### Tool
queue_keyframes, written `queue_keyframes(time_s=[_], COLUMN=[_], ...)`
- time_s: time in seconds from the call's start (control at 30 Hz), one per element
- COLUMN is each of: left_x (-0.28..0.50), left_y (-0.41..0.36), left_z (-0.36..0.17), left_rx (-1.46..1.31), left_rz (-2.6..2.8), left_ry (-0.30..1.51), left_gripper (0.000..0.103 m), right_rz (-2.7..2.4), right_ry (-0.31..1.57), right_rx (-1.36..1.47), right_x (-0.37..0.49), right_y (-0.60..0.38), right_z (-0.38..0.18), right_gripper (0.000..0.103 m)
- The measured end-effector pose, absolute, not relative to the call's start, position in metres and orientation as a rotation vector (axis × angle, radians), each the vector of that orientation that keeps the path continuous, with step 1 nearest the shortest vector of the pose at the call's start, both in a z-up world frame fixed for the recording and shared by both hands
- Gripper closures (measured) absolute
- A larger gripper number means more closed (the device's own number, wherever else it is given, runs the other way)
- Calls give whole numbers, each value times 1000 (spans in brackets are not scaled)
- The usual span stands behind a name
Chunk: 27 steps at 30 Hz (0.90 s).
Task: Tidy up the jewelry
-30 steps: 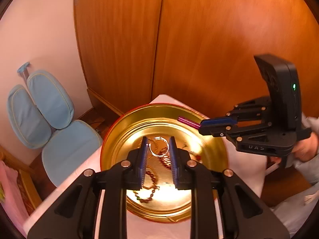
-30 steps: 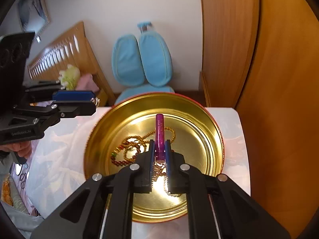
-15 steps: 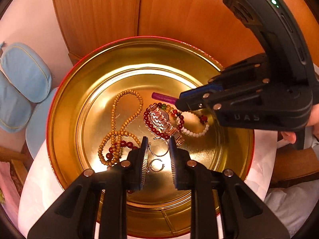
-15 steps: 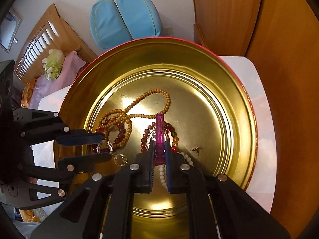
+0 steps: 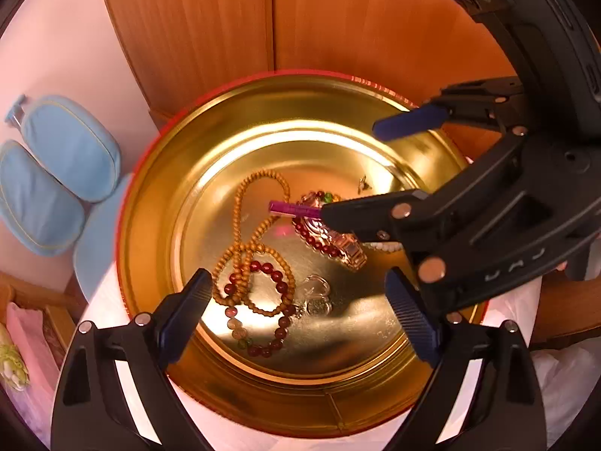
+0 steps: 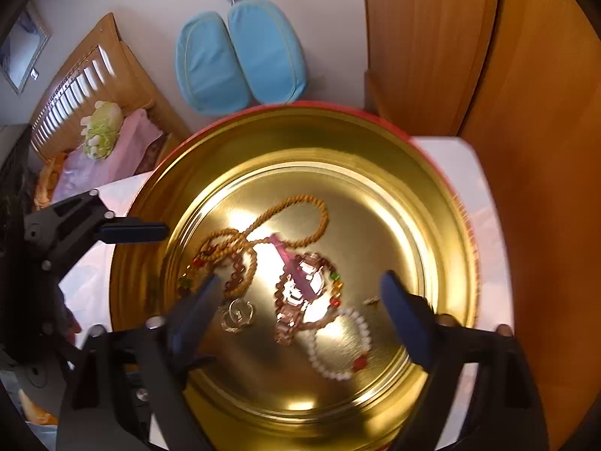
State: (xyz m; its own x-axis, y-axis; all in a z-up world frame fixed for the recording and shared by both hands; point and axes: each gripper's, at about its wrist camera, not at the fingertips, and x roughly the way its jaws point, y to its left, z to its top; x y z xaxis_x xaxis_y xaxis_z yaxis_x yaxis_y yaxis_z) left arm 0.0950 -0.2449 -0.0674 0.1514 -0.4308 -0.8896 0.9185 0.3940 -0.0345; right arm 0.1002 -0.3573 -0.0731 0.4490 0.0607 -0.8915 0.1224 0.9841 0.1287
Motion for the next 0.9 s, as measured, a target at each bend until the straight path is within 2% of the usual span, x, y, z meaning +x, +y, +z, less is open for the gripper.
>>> queue_keyframes(time_s=[0.63,0.77,0.8,0.9], left_x=[97,95,94,91], left_y=[-236,-230,-229,-226], left_z=[-71,-63,-60,-52], left_rx=[577,539,535,507], left_rz=[-1027,-999,-989,-967], left_ry=[1020,984,966,928], left_gripper=[13,10,7,7], right_rz=[-63,-75,-97,-124], right_ry=[1105,1104,1111,1083], right_rx=[206,234,232,202], right_x=[89,85,83,75], right_y=[-359,-362,-361,-359], right_z=[-70,-65,-65,-59], right_gripper=[13,5,5,4])
